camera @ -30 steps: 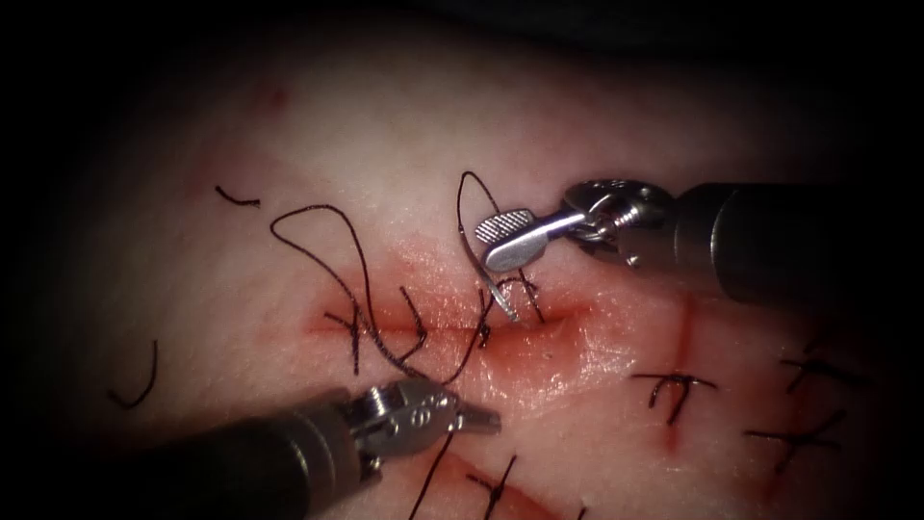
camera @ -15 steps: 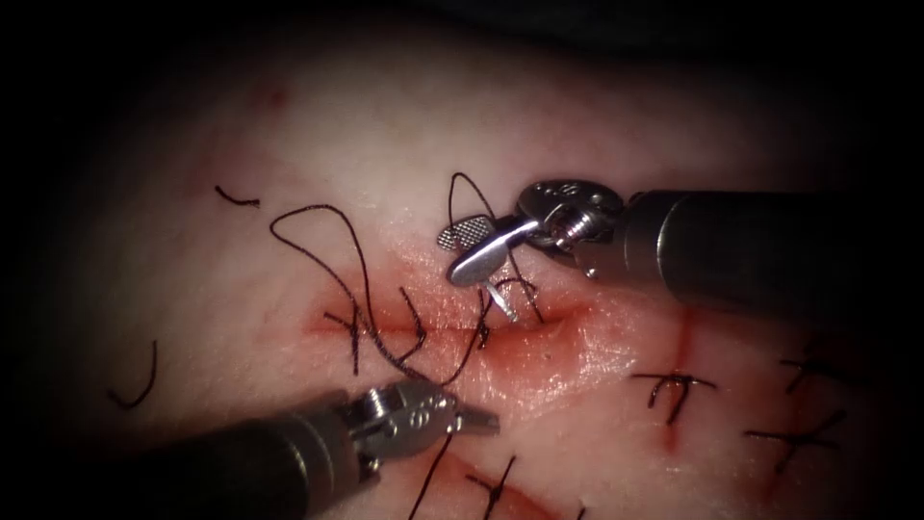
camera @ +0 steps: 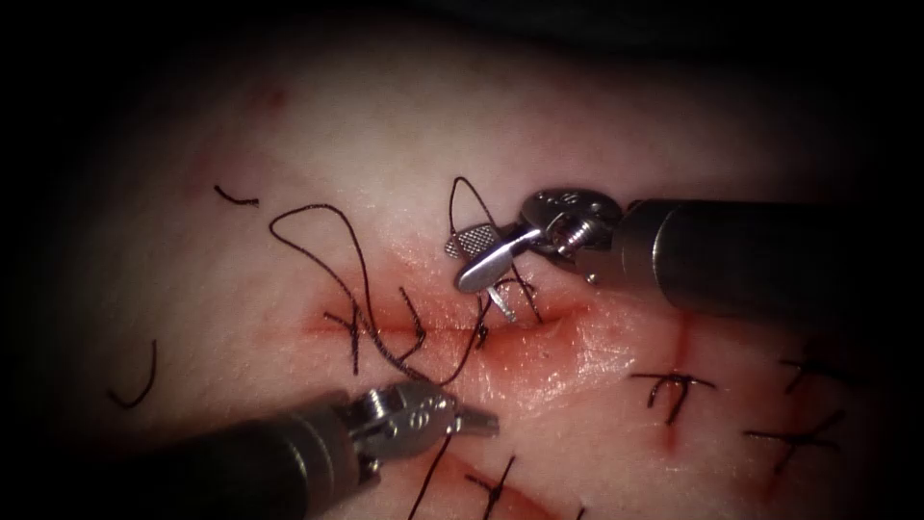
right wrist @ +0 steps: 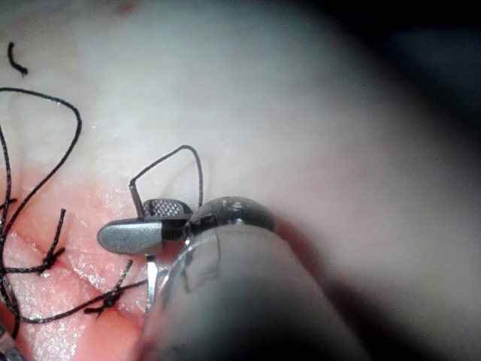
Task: Wound Closure
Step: With the right hand pass the needle through the bottom of the incision.
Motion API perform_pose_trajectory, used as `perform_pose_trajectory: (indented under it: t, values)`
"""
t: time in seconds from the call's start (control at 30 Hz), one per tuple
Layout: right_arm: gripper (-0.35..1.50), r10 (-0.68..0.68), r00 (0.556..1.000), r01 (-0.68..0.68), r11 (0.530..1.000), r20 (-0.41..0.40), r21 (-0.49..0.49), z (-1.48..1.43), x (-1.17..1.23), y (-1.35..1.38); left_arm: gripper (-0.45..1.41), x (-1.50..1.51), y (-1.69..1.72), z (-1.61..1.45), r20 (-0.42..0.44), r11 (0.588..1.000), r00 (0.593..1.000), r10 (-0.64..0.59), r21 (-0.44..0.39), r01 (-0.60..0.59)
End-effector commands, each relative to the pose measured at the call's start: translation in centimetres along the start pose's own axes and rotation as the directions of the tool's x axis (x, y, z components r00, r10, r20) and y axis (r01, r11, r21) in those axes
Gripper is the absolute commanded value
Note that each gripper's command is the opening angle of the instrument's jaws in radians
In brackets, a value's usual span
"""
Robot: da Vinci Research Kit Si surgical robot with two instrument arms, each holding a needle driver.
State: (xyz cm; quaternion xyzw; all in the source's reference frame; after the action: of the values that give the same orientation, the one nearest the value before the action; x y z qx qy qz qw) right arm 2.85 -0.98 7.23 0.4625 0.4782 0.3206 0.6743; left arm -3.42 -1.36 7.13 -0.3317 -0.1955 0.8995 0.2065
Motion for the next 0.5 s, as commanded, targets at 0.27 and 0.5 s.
perform_pose_trajectory:
  t: [0.27,0.5]
  values:
    - [-0.35,0.016,0.998,-0.015,1.000,0.065,-0.019,0.07,-0.01,0.07,-0.38,0.03,-0.03,0.08,-0.001,1.000,1.000,0.001,0.001,-0.001]
    - [-0.35,0.086,0.996,-0.083,0.978,0.008,-0.190,-0.29,-0.04,0.07,-0.38,0.04,-0.03,0.09,-0.001,1.000,1.000,0.000,0.002,0.000]
